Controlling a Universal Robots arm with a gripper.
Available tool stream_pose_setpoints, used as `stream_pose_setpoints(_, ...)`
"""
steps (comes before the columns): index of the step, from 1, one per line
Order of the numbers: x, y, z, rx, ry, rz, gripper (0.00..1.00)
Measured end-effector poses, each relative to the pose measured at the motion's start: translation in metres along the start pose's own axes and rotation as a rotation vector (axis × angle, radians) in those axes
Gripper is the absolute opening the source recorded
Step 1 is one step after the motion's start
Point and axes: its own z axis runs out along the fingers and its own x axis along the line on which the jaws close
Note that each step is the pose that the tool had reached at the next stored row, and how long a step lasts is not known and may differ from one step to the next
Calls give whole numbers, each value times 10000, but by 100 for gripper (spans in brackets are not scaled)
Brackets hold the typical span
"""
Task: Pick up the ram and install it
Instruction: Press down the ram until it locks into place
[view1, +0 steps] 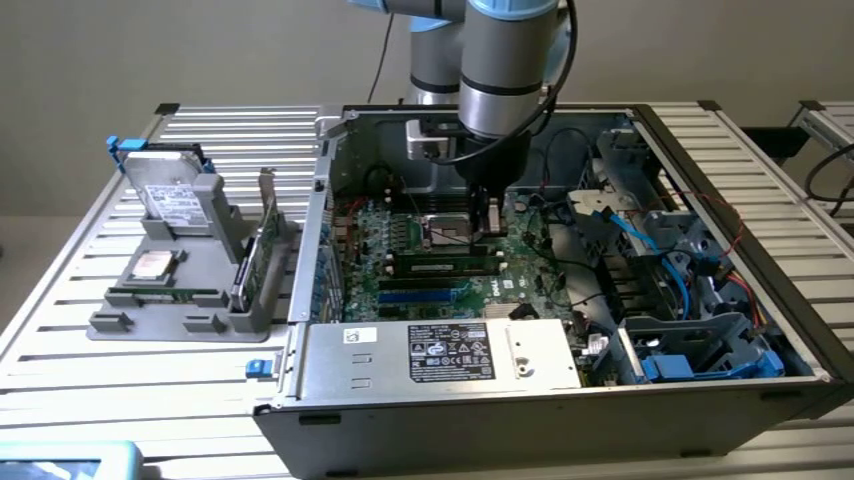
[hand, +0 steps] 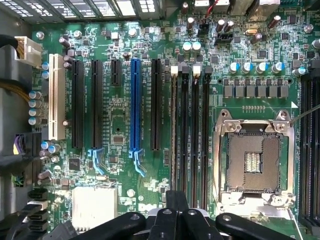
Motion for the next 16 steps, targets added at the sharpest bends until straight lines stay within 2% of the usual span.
stream_pose_setpoints(16, -19, 15, 87, 36, 3, 2, 11)
